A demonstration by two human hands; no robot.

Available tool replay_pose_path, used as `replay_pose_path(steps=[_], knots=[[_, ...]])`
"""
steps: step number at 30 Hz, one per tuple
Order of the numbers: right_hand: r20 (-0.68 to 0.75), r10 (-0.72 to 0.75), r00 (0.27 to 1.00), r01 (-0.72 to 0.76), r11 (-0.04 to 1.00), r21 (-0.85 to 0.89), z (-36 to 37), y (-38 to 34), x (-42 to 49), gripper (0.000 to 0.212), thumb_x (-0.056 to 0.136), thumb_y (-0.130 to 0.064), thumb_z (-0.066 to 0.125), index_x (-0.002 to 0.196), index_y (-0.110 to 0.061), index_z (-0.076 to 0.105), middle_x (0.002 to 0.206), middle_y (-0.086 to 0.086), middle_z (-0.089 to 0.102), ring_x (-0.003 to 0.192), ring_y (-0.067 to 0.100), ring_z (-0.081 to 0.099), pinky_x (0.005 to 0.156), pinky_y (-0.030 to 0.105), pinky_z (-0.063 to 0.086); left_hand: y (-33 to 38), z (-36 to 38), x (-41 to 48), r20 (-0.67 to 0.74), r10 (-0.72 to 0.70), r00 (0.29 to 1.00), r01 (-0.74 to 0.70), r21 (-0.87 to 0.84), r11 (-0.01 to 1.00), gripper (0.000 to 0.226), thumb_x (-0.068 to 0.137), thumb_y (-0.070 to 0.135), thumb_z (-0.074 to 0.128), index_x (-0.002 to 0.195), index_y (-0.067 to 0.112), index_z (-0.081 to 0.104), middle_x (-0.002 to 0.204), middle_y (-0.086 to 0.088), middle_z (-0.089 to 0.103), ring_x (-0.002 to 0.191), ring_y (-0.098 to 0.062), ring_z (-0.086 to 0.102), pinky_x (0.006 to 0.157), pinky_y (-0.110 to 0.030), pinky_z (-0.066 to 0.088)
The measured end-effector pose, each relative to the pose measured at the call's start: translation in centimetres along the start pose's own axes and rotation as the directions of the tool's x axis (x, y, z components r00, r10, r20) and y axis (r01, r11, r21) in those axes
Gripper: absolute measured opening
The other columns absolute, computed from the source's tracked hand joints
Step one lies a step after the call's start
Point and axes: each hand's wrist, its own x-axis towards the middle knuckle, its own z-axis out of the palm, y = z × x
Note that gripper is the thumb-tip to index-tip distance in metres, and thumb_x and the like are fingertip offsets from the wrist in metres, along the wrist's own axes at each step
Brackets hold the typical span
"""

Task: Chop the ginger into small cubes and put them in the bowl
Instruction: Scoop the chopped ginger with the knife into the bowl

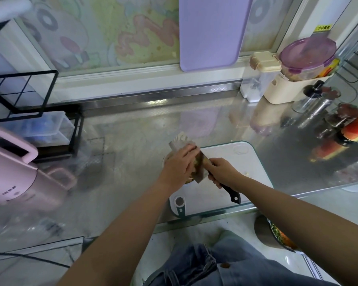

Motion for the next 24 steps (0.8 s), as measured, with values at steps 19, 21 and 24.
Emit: replay_pose_path(steps=[19,21,24], knots=[[-0.12,0.092,0.989,-0.053,0.955,0.292,1.0,-0.7,-0.2,0.035,0.103,-0.026,0.04,0.074,-0.01,0.051,0.057,0.007,0.05,0.04,0.017,0.041,0.04,0.025,0.037,1.0,0.3,-2.0,0.062,0.19,0.98,-0.196,0.098,0.976,0.046,0.099,0.01,0.046,0.145,0.007,0.039,0.151,-0.009,0.038,0.14,-0.023,0.035,0.117,-0.027,0.016],[-0.14,0.125,0.982,-0.068,0.932,0.357,1.0,-0.9,-0.2,0.035,0.102,-0.025,0.04,0.071,-0.011,0.048,0.058,0.008,0.049,0.039,0.017,0.039,0.039,0.025,0.035,0.7,0.5,-2.6,0.085,0.213,0.973,-0.222,0.13,0.966,0.048,0.099,0.01,0.047,0.146,0.007,0.037,0.153,-0.008,0.034,0.141,-0.022,0.033,0.116,-0.027,0.013],[-0.178,0.15,0.973,-0.075,0.926,0.37,0.8,-0.6,-0.4,0.035,0.102,-0.024,0.04,0.069,-0.012,0.043,0.058,0.009,0.048,0.04,0.017,0.038,0.041,0.025,0.034,-0.6,0.7,-4.1,0.082,0.135,0.988,-0.149,0.211,0.966,0.051,0.101,0.019,0.043,0.15,0.014,0.029,0.156,-0.002,0.028,0.143,-0.018,0.03,0.111,-0.025,0.011]])
